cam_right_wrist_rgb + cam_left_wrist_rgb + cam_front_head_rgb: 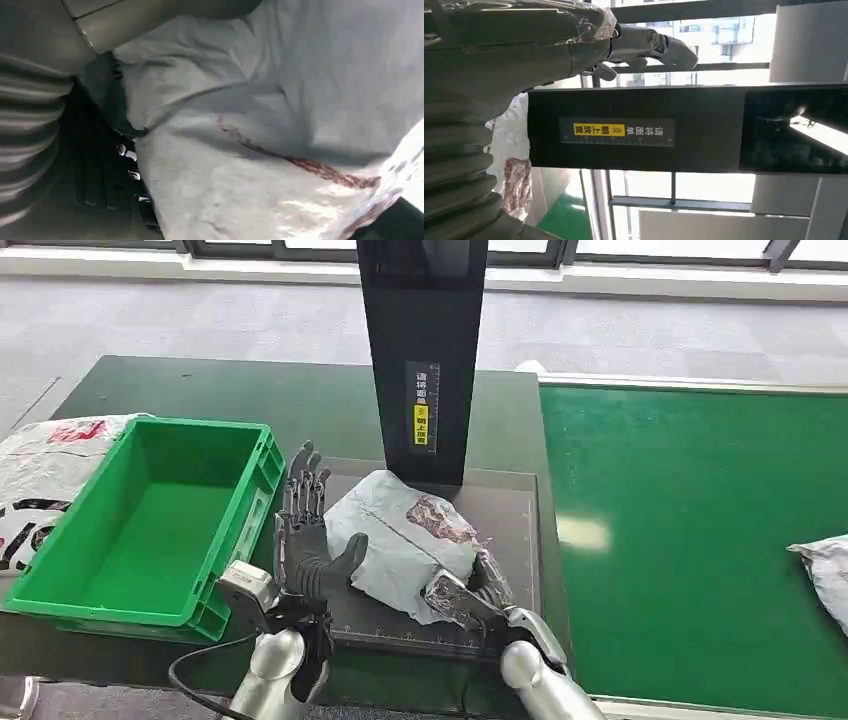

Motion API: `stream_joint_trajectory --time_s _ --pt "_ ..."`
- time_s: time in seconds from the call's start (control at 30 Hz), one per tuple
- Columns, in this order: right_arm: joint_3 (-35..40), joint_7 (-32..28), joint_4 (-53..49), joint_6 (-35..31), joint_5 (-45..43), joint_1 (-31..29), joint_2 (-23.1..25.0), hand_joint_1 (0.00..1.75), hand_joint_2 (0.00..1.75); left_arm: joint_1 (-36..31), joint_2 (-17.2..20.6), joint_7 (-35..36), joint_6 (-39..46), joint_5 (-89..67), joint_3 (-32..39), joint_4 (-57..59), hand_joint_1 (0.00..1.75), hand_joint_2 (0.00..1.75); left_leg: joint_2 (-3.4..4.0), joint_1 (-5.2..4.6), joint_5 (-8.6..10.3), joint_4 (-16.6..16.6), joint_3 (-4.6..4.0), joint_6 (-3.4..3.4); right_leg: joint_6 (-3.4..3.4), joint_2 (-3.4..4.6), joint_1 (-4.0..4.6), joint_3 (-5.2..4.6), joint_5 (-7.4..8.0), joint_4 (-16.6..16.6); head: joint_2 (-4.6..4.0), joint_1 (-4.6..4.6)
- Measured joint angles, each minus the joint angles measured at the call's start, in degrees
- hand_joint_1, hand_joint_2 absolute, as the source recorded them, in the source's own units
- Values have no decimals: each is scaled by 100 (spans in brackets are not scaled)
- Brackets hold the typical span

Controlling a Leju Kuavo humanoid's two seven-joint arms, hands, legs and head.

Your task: Moved the parcel from conveyor to table for the left to box.

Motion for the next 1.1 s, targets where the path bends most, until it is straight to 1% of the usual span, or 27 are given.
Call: stream_joint_trajectory --time_s 0.07,0.13,0.23,0.3,0.43,0.53,0.6,0.7,0.93,1.03,1.1 --pt "-42 -46 -672 354 33 489 -77 0 175 -3 4 0 -20 -40 0 2 0 0 -2 0 -1 0 -4 1 0 -2 0 0 0 0 0 -2" --pt "-53 -120 -1356 567 83 972 -175 0 175 -20 13 0 -61 -59 0 15 0 0 1 0 -1 0 -10 0 0 -2 -2 -4 0 0 0 -2" --pt "-101 -192 -2171 628 81 1558 -263 0 175 -61 20 0 -126 -120 -13 72 0 0 -4 0 -1 0 -13 1 1 -4 -2 -4 0 0 0 -2" --pt "-121 -216 -2505 655 77 1773 -302 0 175 -64 26 0 -151 -133 -15 107 0 0 6 0 -2 0 -24 1 0 -1 -3 -4 0 0 0 -2" --pt "-149 -251 -3024 663 46 2066 -365 0 175 -87 35 4 -194 -193 -33 173 0 0 6 -1 -1 1 -8 1 0 1 -3 -3 1 -1 0 -2" --pt "-197 -492 -3474 685 -219 2348 -390 0 175 -87 63 96 -181 -457 -107 225 0 0 3 -1 -1 1 -10 1 0 0 -3 -2 1 0 0 -2" --pt "-234 -537 -3700 720 -273 2467 -405 0 175 -88 66 116 -168 -507 -131 254 0 0 7 -1 -2 0 -14 1 0 1 -3 -1 1 0 0 -2" --pt "-278 -579 -3921 753 -337 2593 -422 0 175 -92 85 168 -149 -628 -199 293 0 0 6 -1 -2 1 -11 1 0 0 -3 -2 1 -1 0 -2" --pt "-420 -1034 -4372 869 -695 2878 -424 0 175 -140 199 818 -173 -1660 -479 555 0 0 6 -1 -2 0 -20 1 0 0 -3 -1 1 -1 0 -2" --pt "-448 -1073 -4490 873 -739 2920 -424 0 175 -145 236 870 -166 -1814 -582 654 0 0 8 -1 -3 0 -44 1 0 1 -3 -1 0 -1 0 -2" --pt "-468 -1116 -4553 875 -745 2950 -424 0 175 -152 249 909 -142 -1915 -634 708 0 0 7 -1 -3 0 -44 1 1 1 -3 -1 0 -1 0 -2"
